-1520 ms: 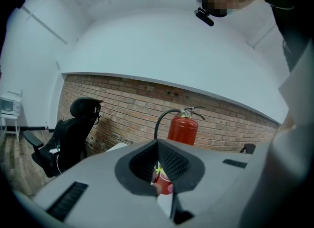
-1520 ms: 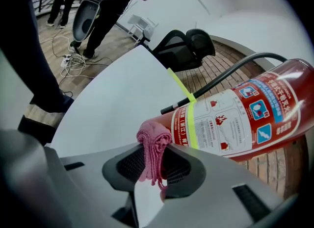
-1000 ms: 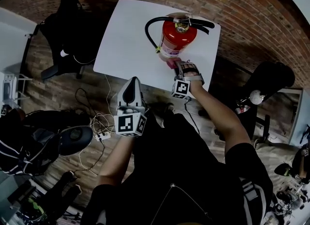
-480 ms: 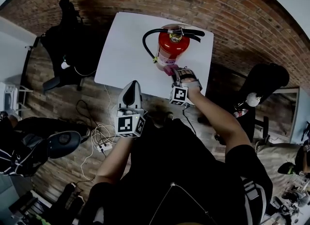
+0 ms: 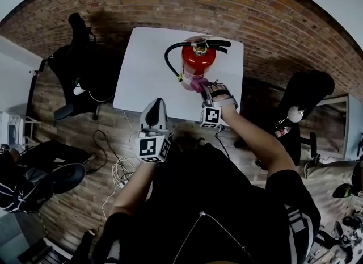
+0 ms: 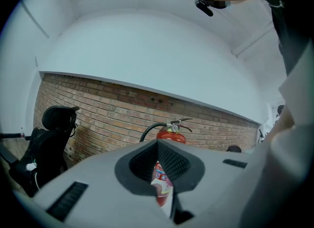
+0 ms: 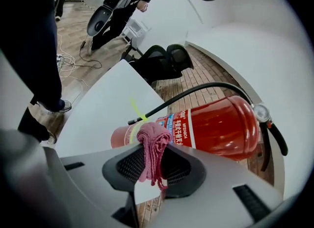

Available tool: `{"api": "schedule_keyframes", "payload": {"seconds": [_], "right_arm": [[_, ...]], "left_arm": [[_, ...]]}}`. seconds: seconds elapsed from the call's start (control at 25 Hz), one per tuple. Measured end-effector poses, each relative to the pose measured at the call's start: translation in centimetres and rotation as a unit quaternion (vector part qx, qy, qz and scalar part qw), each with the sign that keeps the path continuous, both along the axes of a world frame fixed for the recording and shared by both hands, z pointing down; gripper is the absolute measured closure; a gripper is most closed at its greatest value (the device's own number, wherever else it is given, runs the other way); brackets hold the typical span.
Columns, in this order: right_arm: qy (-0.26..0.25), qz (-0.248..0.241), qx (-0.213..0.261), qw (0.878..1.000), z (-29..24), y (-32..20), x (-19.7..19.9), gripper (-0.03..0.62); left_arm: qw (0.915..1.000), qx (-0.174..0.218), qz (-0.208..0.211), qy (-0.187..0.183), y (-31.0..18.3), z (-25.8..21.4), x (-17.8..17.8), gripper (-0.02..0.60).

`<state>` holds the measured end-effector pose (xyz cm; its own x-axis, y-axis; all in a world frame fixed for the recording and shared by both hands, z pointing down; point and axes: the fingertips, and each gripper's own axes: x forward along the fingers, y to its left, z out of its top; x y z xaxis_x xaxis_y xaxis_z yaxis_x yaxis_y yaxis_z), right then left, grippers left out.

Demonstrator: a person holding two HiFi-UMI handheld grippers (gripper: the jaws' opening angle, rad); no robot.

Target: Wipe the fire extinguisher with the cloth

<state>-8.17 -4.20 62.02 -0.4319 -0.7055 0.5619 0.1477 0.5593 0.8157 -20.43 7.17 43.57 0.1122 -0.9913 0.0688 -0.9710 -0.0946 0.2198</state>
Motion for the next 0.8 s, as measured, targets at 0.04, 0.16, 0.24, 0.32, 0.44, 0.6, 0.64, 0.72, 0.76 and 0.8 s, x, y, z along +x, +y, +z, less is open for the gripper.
{"api": "schedule_keyframes", "payload": {"seconds": [0.04, 0.16, 0.24, 0.32, 0.44, 0.6, 0.64, 0.72, 0.76, 0.8], "right_arm": [[-0.001, 0.000, 0.003, 1.000, -0.5, 0.1, 0.0, 0.488], [-0.006, 0.004, 0.015, 1.000, -2.2, 0.1, 0.0, 0.488], [-0.011, 0.008, 0.023, 1.000, -3.3, 0.2, -0.2, 0.488], [-0.016, 0.014, 0.028, 0.999, -4.3, 0.3, -0.3, 0.488], [-0.022, 0.024, 0.038, 0.999, -5.8, 0.5, -0.4, 0.488], [-0.032, 0.027, 0.062, 0.997, -8.3, 0.6, -0.8, 0.488], [-0.034, 0.028, 0.067, 0.997, -8.8, 0.6, -0.8, 0.488], [-0.038, 0.032, 0.075, 0.996, -9.9, 0.7, -0.9, 0.488], [-0.040, 0.036, 0.077, 0.996, -10.3, 0.8, -0.9, 0.488], [-0.042, 0.039, 0.079, 0.995, -10.7, 0.8, -0.9, 0.488]], "left_arm": [[1.0000, 0.001, 0.003, -0.001, 0.0, -0.2, 0.0, 0.571], [0.9999, 0.004, 0.012, -0.005, 0.0, -0.6, -0.1, 0.571], [0.9998, 0.007, 0.017, -0.007, 0.0, -0.9, -0.3, 0.571], [0.9997, 0.009, 0.023, -0.007, -0.1, -1.1, -0.4, 0.571], [0.9994, 0.013, 0.032, -0.007, -0.2, -1.4, -0.6, 0.571], [0.9989, 0.018, 0.043, -0.002, -0.5, -1.8, -0.9, 0.571], [0.9987, 0.020, 0.046, -0.002, -0.5, -2.0, -1.0, 0.571], [0.9984, 0.023, 0.052, -0.001, -0.6, -2.2, -1.1, 0.571], [0.9982, 0.025, 0.055, -0.001, -0.6, -2.4, -1.2, 0.571], [0.9980, 0.027, 0.057, -0.001, -0.6, -2.5, -1.2, 0.571]]}}
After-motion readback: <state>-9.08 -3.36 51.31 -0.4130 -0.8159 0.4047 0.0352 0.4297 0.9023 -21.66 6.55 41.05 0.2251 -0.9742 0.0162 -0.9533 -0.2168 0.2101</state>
